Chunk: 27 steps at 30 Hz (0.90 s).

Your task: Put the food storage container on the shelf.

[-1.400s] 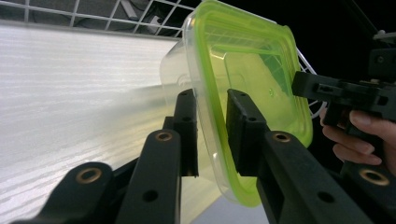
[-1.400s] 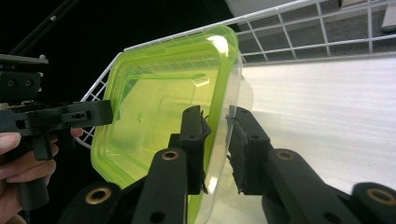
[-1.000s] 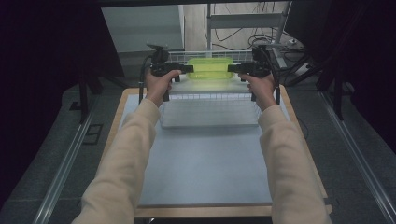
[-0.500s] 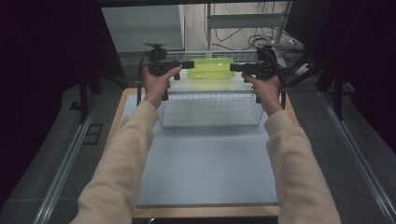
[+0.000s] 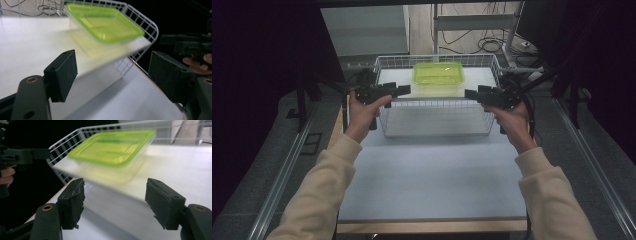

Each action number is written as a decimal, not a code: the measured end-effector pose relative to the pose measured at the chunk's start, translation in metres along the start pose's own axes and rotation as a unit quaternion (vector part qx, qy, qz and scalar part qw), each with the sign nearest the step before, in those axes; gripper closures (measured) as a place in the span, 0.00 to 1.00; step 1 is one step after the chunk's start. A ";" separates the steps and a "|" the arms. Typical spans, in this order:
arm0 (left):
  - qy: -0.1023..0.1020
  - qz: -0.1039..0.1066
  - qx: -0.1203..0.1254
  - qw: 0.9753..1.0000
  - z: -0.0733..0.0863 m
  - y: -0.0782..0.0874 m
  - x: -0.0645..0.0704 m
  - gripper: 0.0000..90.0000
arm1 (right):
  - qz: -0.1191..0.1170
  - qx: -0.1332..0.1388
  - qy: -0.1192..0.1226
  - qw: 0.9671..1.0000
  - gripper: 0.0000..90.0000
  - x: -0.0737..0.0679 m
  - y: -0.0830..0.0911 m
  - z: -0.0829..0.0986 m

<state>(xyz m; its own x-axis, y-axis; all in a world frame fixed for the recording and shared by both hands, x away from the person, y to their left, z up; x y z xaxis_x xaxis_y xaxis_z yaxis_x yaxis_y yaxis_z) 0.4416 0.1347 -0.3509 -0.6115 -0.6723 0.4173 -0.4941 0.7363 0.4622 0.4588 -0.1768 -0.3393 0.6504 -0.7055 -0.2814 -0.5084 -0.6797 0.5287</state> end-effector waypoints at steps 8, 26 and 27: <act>-0.015 0.029 -0.013 0.999 0.061 0.015 0.013 0.26 | -0.036 0.001 0.042 0.998 0.31 -0.027 0.019 0.048; -0.047 0.021 -0.097 0.994 0.205 -0.012 0.022 0.26 | -0.044 -0.080 0.052 0.994 0.22 -0.029 0.009 0.198; -0.047 0.021 -0.098 0.994 0.207 -0.014 0.021 0.26 | -0.036 -0.088 0.056 0.994 0.21 -0.027 0.006 0.204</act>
<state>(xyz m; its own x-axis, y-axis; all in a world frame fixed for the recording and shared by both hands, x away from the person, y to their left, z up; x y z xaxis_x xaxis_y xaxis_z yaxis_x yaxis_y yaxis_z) 0.3076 0.1266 -0.5105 -0.6877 -0.6251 0.3691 -0.3430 0.7279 0.5937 0.3230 -0.2027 -0.4918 0.7456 -0.6226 -0.2376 -0.3581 -0.6751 0.6450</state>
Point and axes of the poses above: each handheld gripper's, and its own axes: y roughly backward along the jaws, z roughly out of its underside, x roughly to its right, the point moved 5 cm from there along -y, roughly forward along the jaws, and after that the axes turned 8 degrees about -x, right-handed, at the moved point
